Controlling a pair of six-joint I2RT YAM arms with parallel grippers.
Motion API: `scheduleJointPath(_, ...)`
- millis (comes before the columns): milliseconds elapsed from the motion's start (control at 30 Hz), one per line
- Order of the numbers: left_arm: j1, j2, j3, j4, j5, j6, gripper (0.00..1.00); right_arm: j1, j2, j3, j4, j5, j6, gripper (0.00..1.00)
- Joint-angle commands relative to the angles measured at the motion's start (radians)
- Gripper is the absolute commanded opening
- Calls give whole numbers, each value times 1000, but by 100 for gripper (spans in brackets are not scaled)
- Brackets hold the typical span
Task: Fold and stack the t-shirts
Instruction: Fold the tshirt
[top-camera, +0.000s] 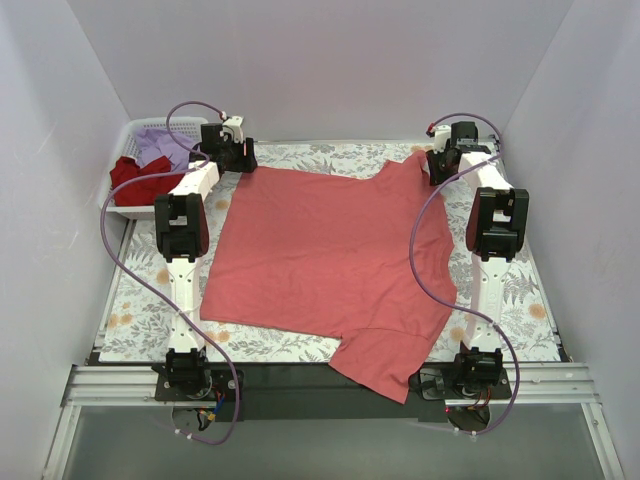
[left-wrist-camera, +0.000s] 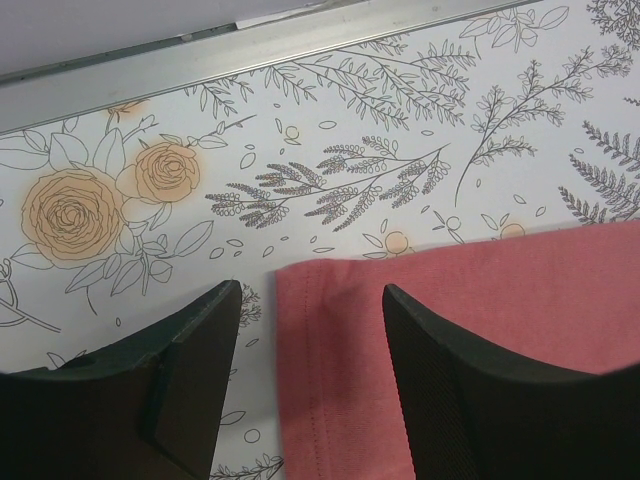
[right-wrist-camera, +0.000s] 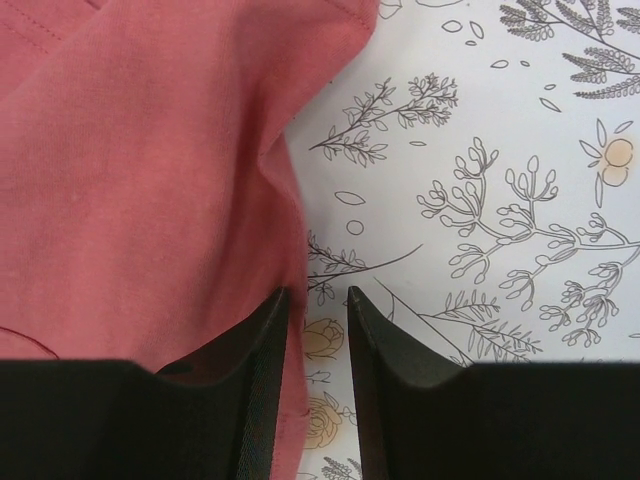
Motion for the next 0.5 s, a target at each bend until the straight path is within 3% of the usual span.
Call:
scheduleJointPath(0,2,-37,15,3,-6,3,58,2,1,-2,-43,-52,33,37)
scheduleJointPath(467,2,-41,7,7,1,-2,58,-7,-33,54,-40,-58,68,37)
